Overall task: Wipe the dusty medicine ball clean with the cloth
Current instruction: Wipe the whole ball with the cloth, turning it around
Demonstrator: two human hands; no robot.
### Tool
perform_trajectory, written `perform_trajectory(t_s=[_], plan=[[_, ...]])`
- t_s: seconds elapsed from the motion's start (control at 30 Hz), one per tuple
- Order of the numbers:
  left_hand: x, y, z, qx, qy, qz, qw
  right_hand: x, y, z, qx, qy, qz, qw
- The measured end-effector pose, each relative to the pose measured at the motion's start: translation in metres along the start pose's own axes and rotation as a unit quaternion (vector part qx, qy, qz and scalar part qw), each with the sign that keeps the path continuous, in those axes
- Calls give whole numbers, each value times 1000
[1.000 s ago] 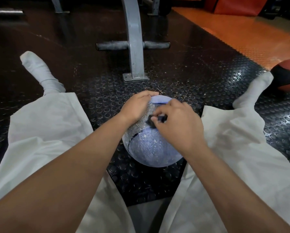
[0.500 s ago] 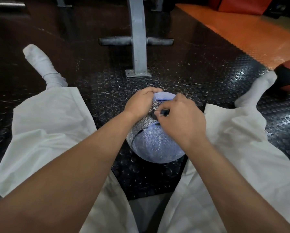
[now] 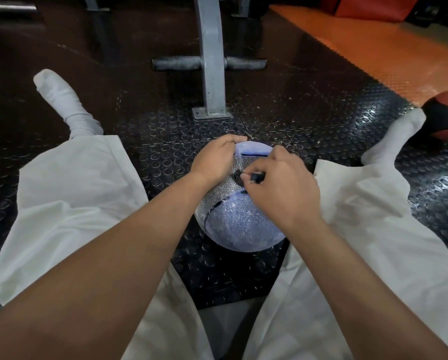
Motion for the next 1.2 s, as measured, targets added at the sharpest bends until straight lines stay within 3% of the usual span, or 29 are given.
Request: perform_trajectory(t_s=[0.23, 0.5, 0.73, 0.93, 1.2], plan=[[11, -2, -3, 17, -8, -4, 1000, -43, -4, 0, 5, -35, -35, 999], [-8, -1, -3, -17, 36, -17, 999, 7, -5, -3, -33, 27, -39, 998], [5, -8, -6, -18, 12, -25, 999, -31, 7, -15, 1, -46, -62, 997], [9, -11, -12, -38, 7, -36, 999, -48, 7, -13, 7, -19, -1, 1000], [11, -19, -21, -66, 1, -31, 997, -43, 22, -33, -30, -42, 2, 999]])
Point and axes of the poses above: each hand's wrist, its own x-axis away from the middle knuckle, its own y-axis out of the back of the hand, z = x × y, the point moved 4 cm from there along -x, towards the middle knuckle, and after that the axes turned 10 degrees about -x, right-handed, at the moved point
